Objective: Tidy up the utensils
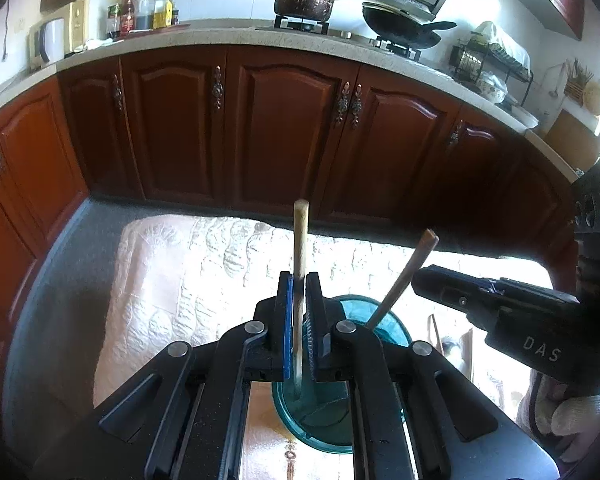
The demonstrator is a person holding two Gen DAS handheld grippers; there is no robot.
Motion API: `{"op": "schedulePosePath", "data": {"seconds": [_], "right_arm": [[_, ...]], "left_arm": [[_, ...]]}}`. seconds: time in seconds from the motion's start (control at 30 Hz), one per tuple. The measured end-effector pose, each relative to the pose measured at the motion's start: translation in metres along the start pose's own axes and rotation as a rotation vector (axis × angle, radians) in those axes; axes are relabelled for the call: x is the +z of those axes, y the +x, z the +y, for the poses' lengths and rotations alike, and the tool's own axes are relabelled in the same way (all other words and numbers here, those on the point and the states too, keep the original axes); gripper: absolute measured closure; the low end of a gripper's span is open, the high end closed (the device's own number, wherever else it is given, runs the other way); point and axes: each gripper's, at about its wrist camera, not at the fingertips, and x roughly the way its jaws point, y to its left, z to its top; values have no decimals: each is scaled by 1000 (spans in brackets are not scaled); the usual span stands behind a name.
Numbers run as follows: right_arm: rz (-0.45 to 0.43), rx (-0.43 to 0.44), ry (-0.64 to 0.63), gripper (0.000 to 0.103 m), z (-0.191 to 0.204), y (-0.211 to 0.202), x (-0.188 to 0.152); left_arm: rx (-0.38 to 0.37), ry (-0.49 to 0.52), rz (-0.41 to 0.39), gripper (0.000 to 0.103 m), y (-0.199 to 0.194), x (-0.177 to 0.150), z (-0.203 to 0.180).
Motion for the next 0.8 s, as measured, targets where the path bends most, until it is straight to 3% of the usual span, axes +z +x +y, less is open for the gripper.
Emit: {"op": "schedulePosePath", "data": {"seconds": [0.13,0.67,0.8], "right_arm": [[-2,-6,8,76,-2,-2,-7],[-30,-63,29,68,0,-40,-45],[-57,-129,25,66,-4,-64,-60]], "left_arm": [[-12,-10,3,73,-1,-3,1],[-16,8,-17,61,-32,-28,-21],[-30,28,-26,57,-42,-37,-37]]}}
